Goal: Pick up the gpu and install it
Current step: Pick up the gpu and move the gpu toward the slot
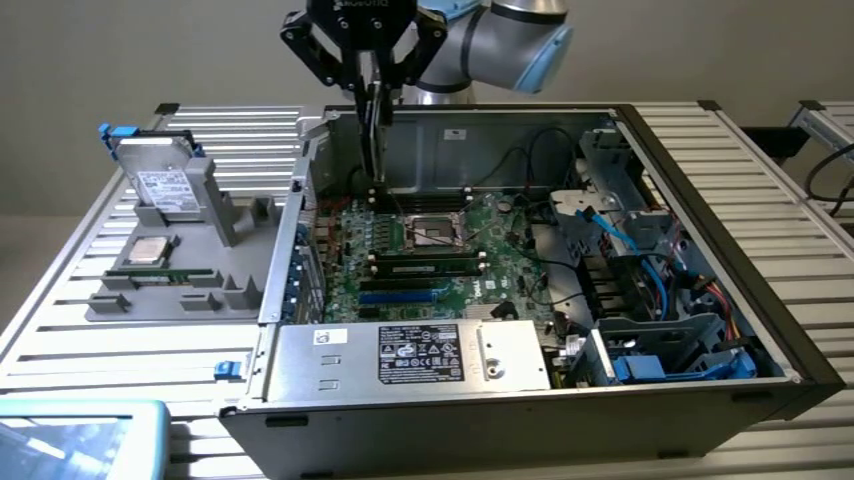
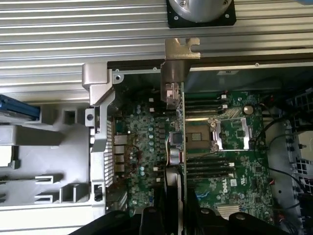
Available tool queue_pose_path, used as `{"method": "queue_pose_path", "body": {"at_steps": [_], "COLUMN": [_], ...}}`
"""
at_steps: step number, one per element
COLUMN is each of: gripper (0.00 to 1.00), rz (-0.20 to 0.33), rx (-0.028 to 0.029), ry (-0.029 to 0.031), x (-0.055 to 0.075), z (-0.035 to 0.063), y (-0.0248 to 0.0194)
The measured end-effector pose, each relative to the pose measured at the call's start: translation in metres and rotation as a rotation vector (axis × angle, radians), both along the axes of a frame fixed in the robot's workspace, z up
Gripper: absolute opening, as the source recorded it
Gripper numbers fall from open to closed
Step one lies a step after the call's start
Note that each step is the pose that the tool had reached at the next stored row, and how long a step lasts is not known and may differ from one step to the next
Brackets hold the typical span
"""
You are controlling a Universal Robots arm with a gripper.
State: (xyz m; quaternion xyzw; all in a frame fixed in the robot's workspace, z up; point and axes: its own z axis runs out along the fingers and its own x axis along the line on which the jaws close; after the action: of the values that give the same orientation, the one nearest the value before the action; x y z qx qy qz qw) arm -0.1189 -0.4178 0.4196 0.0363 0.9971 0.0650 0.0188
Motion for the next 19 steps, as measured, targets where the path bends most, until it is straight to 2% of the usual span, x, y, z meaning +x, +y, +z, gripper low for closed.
{"method": "queue_pose_path", "body": {"at_steps": [3,10,19], "gripper": [0.29,0.29,0.29], "rz": [0.000,0.000,0.000], "rx": [0.0000,-0.0001,0.0000], "ry": [0.0048,0.0227,0.0260], "x": [0.013,0.041,0.080], "z": [-0.0031,-0.0093,-0.0127], "y": [-0.0004,-0.0016,-0.0042]}}
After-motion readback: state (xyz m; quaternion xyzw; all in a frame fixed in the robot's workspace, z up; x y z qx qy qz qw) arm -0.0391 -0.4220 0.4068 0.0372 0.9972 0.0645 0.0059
